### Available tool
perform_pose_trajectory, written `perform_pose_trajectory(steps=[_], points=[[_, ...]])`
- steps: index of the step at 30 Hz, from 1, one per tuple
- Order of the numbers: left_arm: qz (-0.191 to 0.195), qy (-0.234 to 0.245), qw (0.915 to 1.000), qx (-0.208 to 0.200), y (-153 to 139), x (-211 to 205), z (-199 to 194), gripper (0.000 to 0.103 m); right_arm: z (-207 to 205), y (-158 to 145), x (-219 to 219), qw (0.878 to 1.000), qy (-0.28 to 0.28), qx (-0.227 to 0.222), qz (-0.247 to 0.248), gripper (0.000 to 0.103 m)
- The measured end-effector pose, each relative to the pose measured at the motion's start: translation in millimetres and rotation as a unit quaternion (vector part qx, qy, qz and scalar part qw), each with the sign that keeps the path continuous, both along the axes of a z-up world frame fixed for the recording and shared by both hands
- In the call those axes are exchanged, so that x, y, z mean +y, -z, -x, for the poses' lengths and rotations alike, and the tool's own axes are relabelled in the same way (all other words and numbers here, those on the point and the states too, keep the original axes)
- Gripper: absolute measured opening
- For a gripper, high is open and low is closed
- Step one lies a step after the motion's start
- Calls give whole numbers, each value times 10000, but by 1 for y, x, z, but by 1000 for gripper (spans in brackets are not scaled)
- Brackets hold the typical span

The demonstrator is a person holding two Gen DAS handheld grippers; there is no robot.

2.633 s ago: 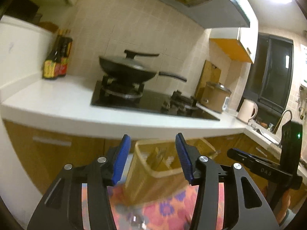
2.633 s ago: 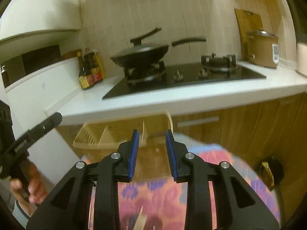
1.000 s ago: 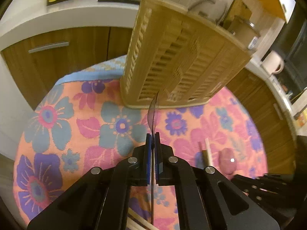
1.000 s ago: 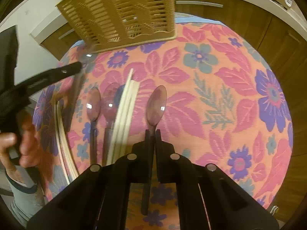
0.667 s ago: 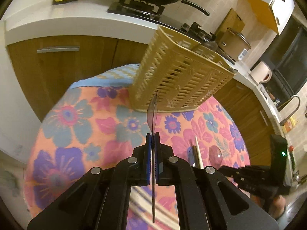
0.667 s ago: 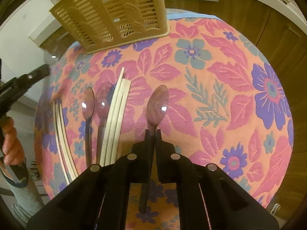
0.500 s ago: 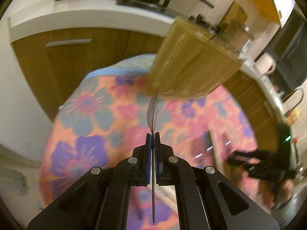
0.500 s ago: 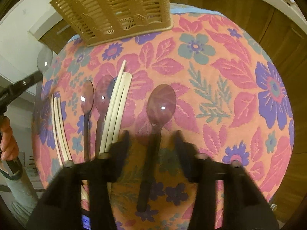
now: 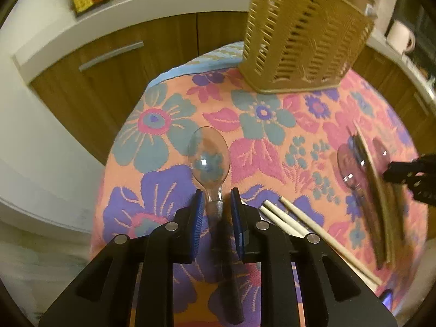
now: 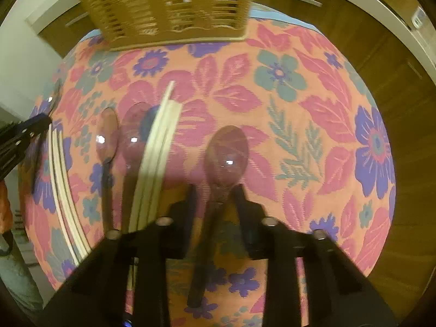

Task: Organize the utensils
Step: 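Carry both spoons over the tan basket and open both tools to release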

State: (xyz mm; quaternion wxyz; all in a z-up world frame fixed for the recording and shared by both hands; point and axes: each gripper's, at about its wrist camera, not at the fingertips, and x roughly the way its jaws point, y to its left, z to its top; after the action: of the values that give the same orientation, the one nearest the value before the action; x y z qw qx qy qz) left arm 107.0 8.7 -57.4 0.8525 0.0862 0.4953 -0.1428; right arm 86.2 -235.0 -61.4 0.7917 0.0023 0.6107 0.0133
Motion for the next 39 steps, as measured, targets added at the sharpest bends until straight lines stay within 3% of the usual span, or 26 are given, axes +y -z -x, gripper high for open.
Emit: perform_pose_trajectory(steps=[3,6,9,12,16,22,26,30,35,39], points=[[-487,172,9985,-207,2,-13,9,11,5,-1,10,9998,-168,-70,98,10],[-491,214,9981,-312,-1,-16,13,10,9,-6,18,9995,-261,-195,-43,10],[125,272,9975,-647,-27,-11,17,10,14,-29,16,9975,-315,-574,-283,10],[750,337,9913,-1025,-61,-11,21,10,17,-67,15,9915,-423,-1130,-479,10],[1513,405,9722,-1740,-119,-15,16,10,16,-123,12,9754,-502,-2038,-678,10],[1991,491,9453,-2537,-181,-45,-19,10,-15,-184,2,9436,-340,-3106,-1092,10],[2221,433,9322,-2824,-193,-58,-40,10,-45,-205,0,9195,-168,-3732,-1219,10],[2674,342,9115,-3107,-194,-57,-69,10,-74,-213,0,9002,50,-4188,-1192,10],[2667,283,9058,-3280,-180,-63,-91,10,-105,-203,3,8841,394,-4587,-803,10],[2870,184,9004,-3265,-161,-65,-103,10,-124,-184,0,8815,543,-4613,-851,10]])
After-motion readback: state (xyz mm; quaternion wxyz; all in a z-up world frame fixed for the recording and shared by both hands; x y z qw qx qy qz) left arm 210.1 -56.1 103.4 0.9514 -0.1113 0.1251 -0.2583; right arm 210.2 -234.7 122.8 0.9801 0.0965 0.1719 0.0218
